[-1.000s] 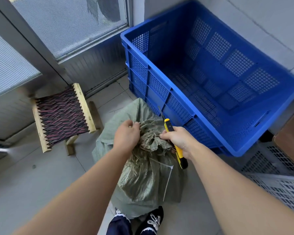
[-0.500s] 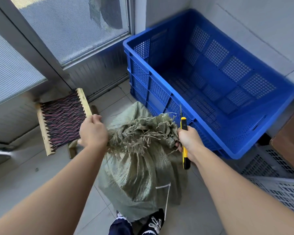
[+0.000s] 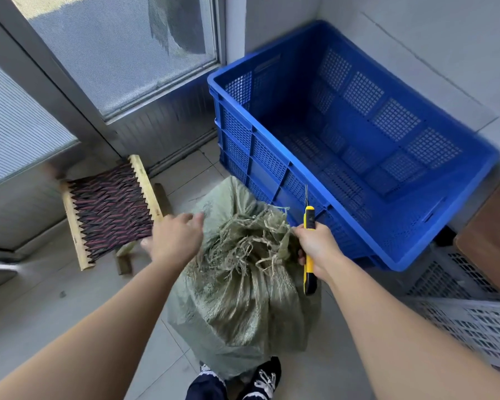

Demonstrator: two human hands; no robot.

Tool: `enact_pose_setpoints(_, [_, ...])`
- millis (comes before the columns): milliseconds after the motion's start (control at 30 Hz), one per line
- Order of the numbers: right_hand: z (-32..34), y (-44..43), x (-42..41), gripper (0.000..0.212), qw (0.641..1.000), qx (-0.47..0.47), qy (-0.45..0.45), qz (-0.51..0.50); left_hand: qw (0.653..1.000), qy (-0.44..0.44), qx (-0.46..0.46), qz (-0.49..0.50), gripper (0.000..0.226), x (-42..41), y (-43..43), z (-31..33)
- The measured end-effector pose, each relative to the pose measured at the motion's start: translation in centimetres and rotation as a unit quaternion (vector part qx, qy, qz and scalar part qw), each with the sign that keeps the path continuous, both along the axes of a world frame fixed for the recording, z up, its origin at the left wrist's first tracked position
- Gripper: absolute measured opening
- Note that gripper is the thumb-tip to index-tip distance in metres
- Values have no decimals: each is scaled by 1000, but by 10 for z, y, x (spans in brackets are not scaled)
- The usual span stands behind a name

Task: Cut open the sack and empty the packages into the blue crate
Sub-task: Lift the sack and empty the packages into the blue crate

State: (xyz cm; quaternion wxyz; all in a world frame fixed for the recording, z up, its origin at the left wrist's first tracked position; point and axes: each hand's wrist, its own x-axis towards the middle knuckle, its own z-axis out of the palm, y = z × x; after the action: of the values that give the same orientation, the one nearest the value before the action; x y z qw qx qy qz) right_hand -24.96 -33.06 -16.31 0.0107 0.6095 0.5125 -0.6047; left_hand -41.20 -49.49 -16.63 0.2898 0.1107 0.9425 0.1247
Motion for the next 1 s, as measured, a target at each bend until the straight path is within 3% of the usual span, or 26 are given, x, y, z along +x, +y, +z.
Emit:
enact_pose_setpoints(67, [-4, -2, 0, 16, 1000, -4, 4, 5, 986, -101, 104, -78, 81, 12, 16, 9])
enact_pose_setpoints(100, [-4, -3, 0, 17, 1000, -8, 4, 9, 975, -165, 115, -94, 87, 21, 23, 15])
enact_pose_setpoints(167, [-4, -4, -1, 16, 1000, -23, 7, 8, 966, -221, 82, -107, 78, 28, 28, 13])
enact_pose_setpoints(233, [-2, -2, -1, 14, 999, -47, 10, -7, 977, -173, 46, -117, 25, 29, 31, 5])
enact_pose_setpoints(267, [0, 0, 0, 13, 998, -62, 8, -17, 983, -144, 58, -100, 13, 27, 31, 2])
enact_pose_setpoints(333, [3, 2, -1, 17, 995, -88, 5, -36, 984, -128, 119, -44, 28, 26, 32, 2])
enact_pose_setpoints(400, [6, 4, -3, 25, 996, -81, -8, -44, 978, -120, 168, -2, 25, 22, 35, 2])
enact_pose_setpoints(533, [11, 1, -12, 26, 999, 26, -7, -28, 977, -71, 190, 69, 28, 21, 42, 10])
enact_pose_setpoints(600, [13, 1, -18, 15, 994, 105, 18, -16, 980, -48, 181, 75, 35, 22, 44, 16])
enact_pose_setpoints(667, [17, 2, -21, 20, 988, 148, 33, -10, 982, -36, 172, 68, 42, 20, 45, 22])
enact_pose_setpoints(767, [20, 5, -23, 28, 989, 136, 47, -15, 983, -39, 169, 59, 40, 14, 45, 24])
enact_pose_setpoints(833, [20, 3, -24, 21, 992, 111, 56, -28, 984, -37, 168, 52, 27, 12, 43, 23])
enact_pose_setpoints(900, [14, 1, -25, 11, 994, 99, 40, -13, 985, -35, 163, 48, 18, 10, 43, 21])
enact_pose_setpoints(1000, [1, -1, -24, 19, 996, 87, -1, 36, 986, -34, 159, 42, 16, 8, 43, 20])
